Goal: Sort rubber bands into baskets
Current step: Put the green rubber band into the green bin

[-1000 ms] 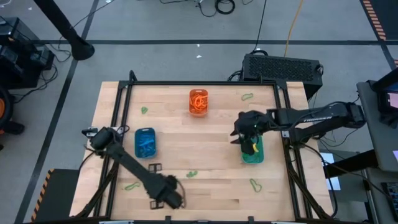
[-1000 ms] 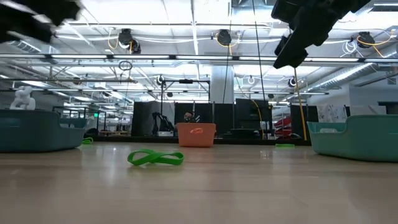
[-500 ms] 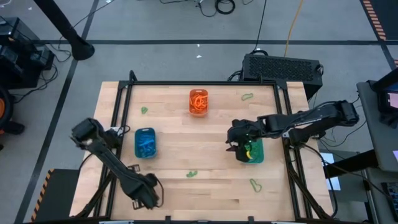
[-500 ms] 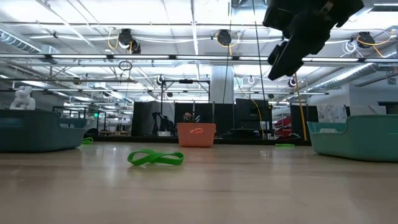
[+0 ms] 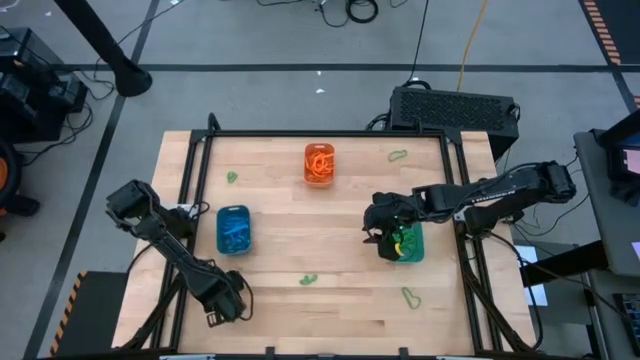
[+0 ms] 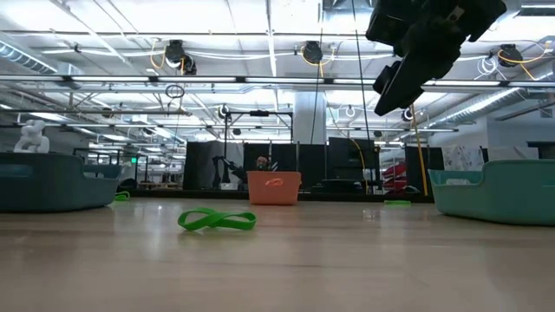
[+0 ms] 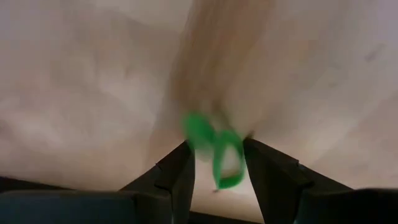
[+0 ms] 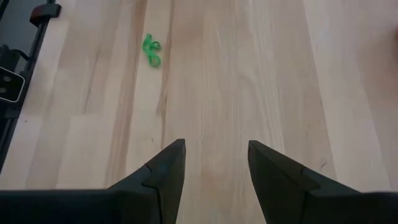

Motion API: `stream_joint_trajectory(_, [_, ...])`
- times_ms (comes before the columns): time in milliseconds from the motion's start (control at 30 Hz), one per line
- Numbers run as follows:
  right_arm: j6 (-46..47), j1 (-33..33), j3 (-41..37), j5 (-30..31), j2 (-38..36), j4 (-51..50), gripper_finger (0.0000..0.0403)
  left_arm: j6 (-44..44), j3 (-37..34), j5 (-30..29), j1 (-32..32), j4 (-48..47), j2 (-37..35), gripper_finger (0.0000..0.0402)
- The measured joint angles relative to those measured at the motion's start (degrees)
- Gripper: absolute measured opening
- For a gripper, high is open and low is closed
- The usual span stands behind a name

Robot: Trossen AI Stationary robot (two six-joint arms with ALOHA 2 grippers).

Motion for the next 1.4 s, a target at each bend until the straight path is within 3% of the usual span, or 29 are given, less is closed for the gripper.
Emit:
stream_joint_trajectory(267, [-0.37,0.00,0.00,-0.01,-0.02,-0.33,0.0167,0.20,-0.63,1.71,0.02,3.84,-0.10,0.0140])
stream_joint_trajectory(367, [-0.39,0.00,0.00,0.00,-0.02,-0.34,0.0167,0.17,-0.61,1.71,0.02,3.33,-0.10,0.0104])
stream_joint_trajectory(500, [-0.35,0.00,0.00,-0.01,-0.02,-0.37,0.0167,0.11,-0.53,0.57,0.39,3.15,-0.08,0.0019])
stream_joint_trajectory(600, [-0.39,0.00,0.00,-0.02,-0.12,-0.73,0.0167,0.10,-0.14,-0.90,0.95,2.81,-0.08,0.0009])
stream_joint_trajectory(933, [1.77,0.00,0.00,0.15,-6.57,-10.02,0.0167,3.18,7.18,-19.41,5.37,6.29,-1.87,0.0002])
stream_joint_trajectory(1067, [4.06,0.00,0.00,0.19,-9.36,-14.08,0.0167,10.95,10.08,-30.62,8.74,17.57,-1.94,0.0001])
stream_joint_trajectory(1233, [6.21,0.00,0.00,0.22,-11.96,-18.49,0.0167,26.81,10.43,-41.67,15.29,37.84,-1.57,0.0001])
stream_joint_trajectory(1300, [6.66,0.00,0.00,0.26,-12.81,-20.47,0.0167,33.41,10.47,-43.86,18.57,45.94,-0.46,0.0001])
stream_joint_trajectory(1400, [7.43,-0.01,0.00,0.97,-13.88,-22.89,0.0167,42.21,10.47,-42.37,23.84,58.34,2.71,0.0001])
